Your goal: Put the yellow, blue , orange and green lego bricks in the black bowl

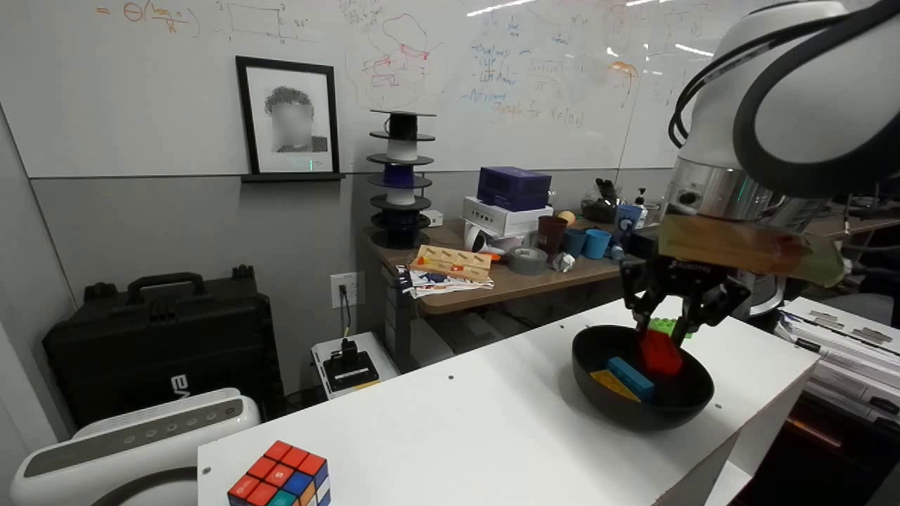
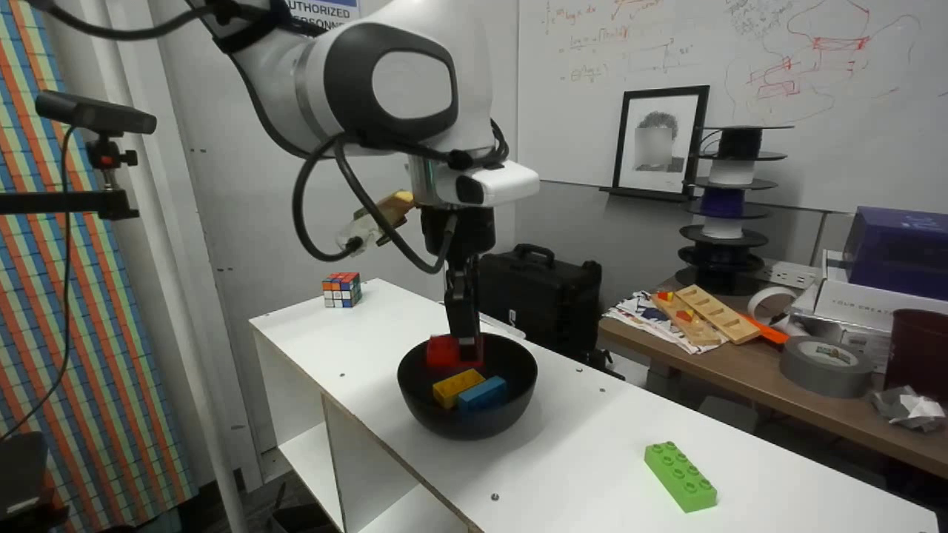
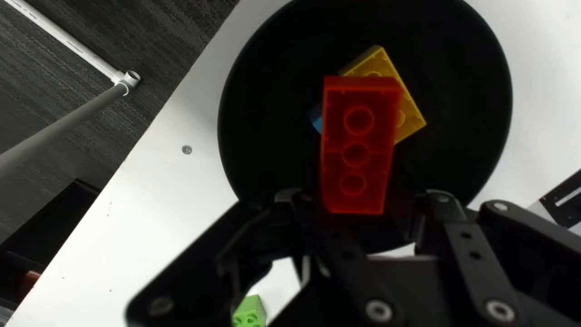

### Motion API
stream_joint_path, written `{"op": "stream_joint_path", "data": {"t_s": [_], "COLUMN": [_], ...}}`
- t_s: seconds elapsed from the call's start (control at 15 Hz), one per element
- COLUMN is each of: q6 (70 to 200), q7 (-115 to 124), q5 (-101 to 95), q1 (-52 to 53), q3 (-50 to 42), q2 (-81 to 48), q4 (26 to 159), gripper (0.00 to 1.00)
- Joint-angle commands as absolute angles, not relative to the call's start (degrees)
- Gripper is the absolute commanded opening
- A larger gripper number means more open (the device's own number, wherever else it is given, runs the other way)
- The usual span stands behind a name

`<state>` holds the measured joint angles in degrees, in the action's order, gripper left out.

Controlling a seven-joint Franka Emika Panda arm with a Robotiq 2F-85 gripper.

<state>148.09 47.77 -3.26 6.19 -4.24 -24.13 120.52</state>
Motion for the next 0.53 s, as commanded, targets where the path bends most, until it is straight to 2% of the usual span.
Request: {"op": "stream_joint_path", "data": {"t_s": [0.0, 0.2, 0.47], "q6": [147.1, 148.7, 153.0], "q7": [44.2, 42.2, 44.2], "q5": [-2.4, -0.2, 6.6], "q1": [6.2, 5.1, 2.0], "q3": [-4.6, -4.3, -5.7], "q2": [-26.6, -25.2, -23.7], "q4": [117.6, 118.1, 117.4], "gripper": [0.76, 0.99, 1.00]}}
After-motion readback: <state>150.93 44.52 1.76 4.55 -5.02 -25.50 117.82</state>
